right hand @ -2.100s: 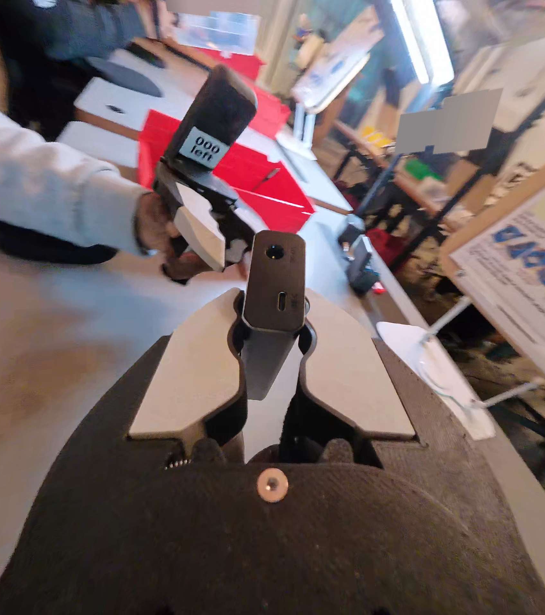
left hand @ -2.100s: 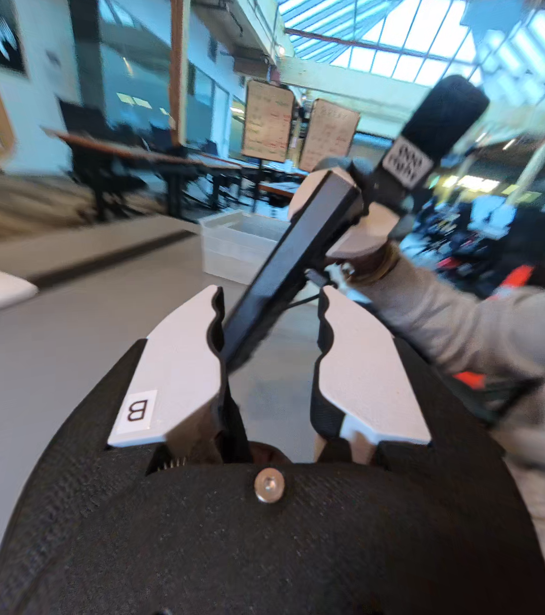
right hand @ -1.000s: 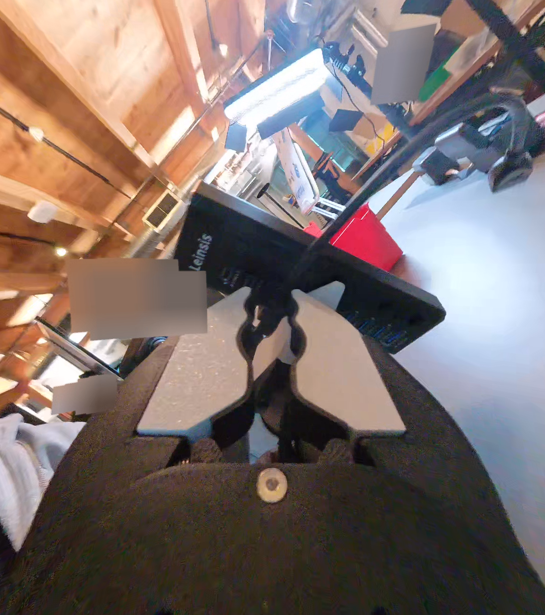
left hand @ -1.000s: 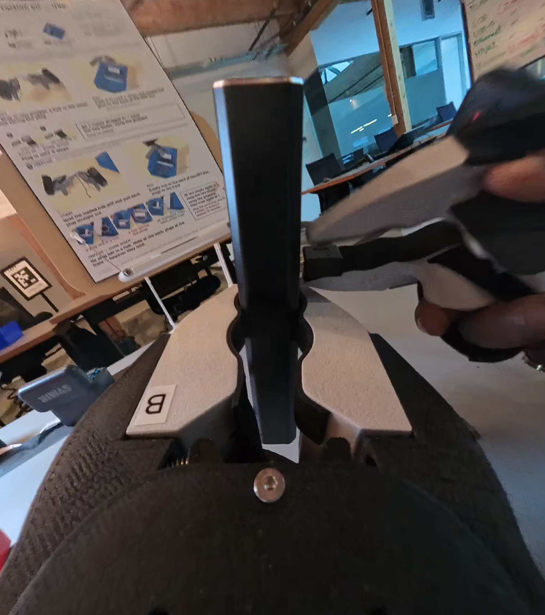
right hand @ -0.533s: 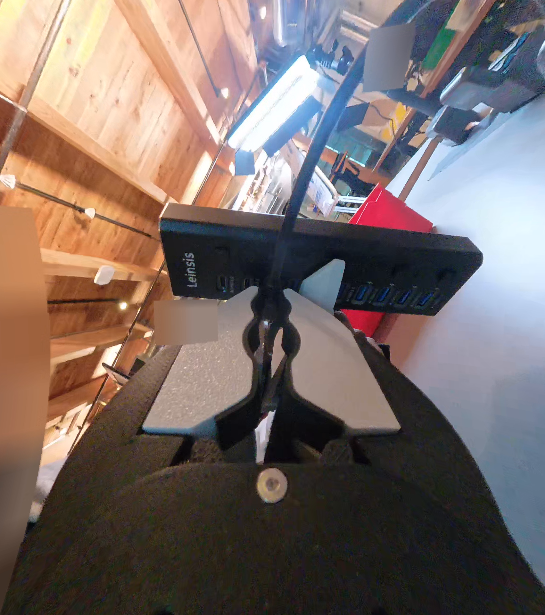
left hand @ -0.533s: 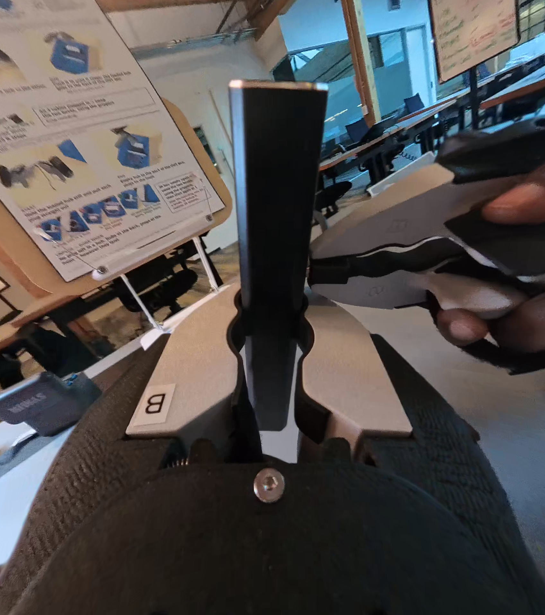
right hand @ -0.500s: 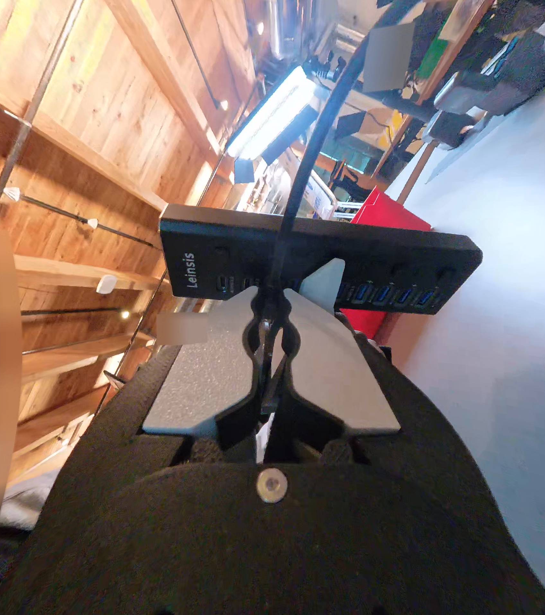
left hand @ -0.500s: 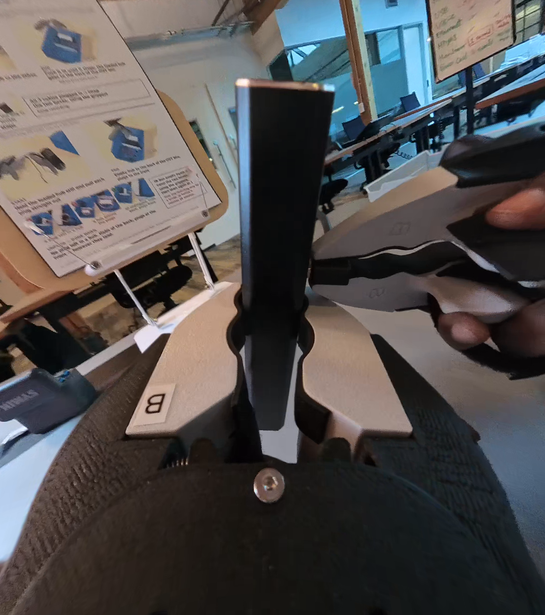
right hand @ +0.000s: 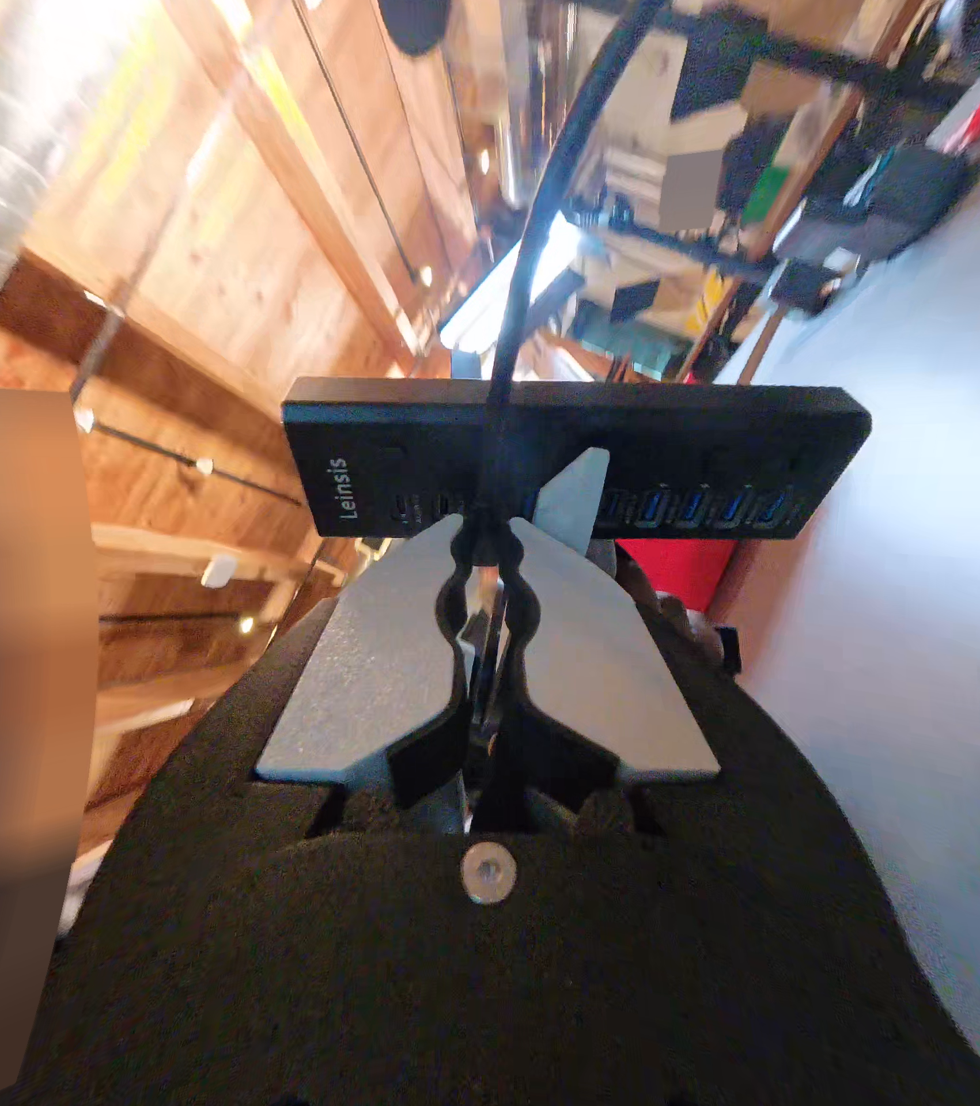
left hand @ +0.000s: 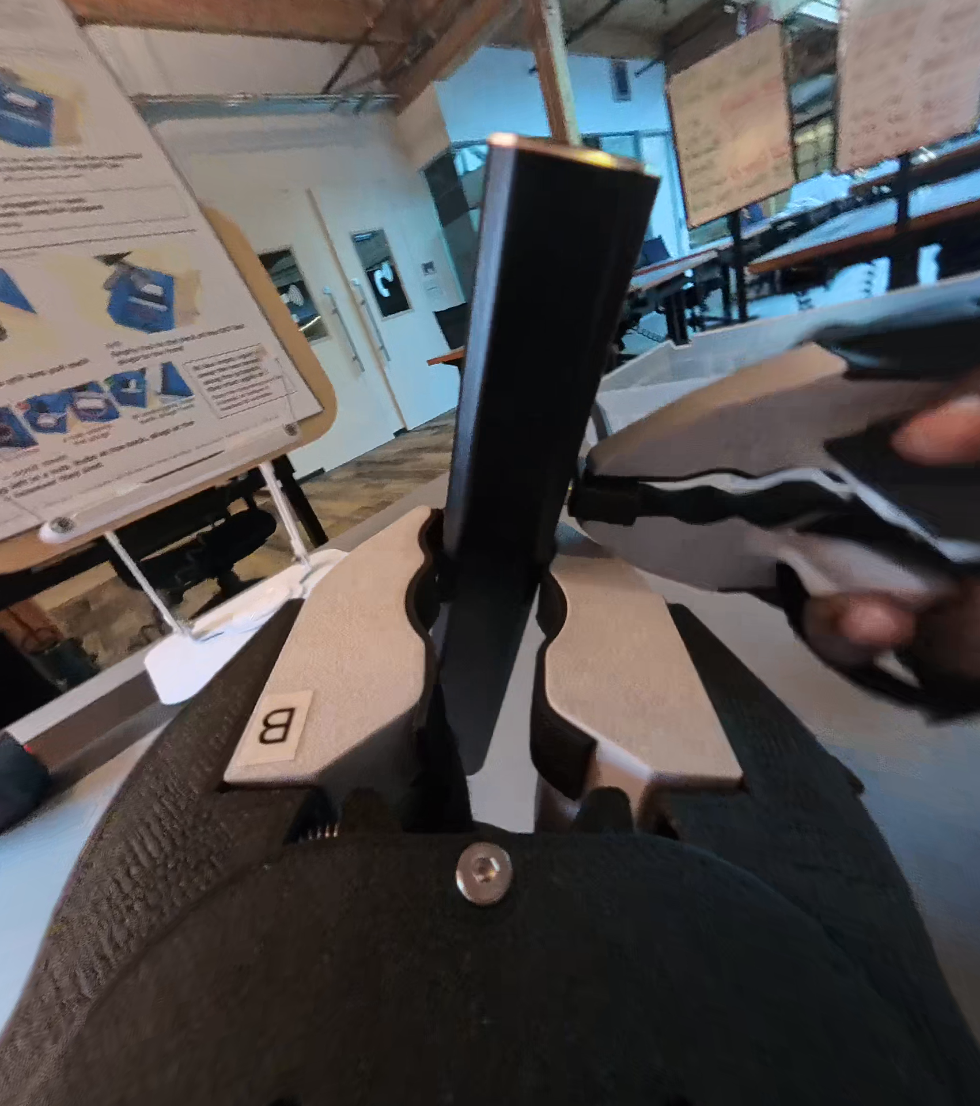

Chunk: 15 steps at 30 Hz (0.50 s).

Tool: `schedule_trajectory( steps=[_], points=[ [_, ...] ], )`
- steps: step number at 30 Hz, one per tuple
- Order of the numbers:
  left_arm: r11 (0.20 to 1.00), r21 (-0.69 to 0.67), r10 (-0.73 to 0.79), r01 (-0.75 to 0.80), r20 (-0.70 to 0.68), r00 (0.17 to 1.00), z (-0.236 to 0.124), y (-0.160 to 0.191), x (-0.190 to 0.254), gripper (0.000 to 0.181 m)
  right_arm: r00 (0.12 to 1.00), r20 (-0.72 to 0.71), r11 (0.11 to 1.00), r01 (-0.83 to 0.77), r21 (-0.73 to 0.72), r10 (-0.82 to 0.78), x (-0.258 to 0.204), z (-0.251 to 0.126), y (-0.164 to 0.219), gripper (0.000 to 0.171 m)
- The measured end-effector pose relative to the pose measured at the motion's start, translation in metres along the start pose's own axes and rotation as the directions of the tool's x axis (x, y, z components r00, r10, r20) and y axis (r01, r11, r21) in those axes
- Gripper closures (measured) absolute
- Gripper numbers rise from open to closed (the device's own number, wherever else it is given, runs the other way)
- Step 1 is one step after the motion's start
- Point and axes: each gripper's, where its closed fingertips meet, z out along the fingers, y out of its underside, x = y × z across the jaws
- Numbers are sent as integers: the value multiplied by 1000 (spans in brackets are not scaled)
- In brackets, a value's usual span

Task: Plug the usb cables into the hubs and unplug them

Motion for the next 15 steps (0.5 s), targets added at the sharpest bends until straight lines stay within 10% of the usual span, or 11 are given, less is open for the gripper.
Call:
schedule_trajectory(
  steps=[7, 15],
  points=[
    [998, -51, 27, -27, -1, 1000, -7, 13, -2, 152, 955, -126, 960, 276, 38, -270, 11, 2, 7, 162],
    [999, -49, -11, 8, -61, 998, -5, 14, 8, 151, 997, -51, 987, 62, 150, -54, 12, -8, 7, 163]
  ],
)
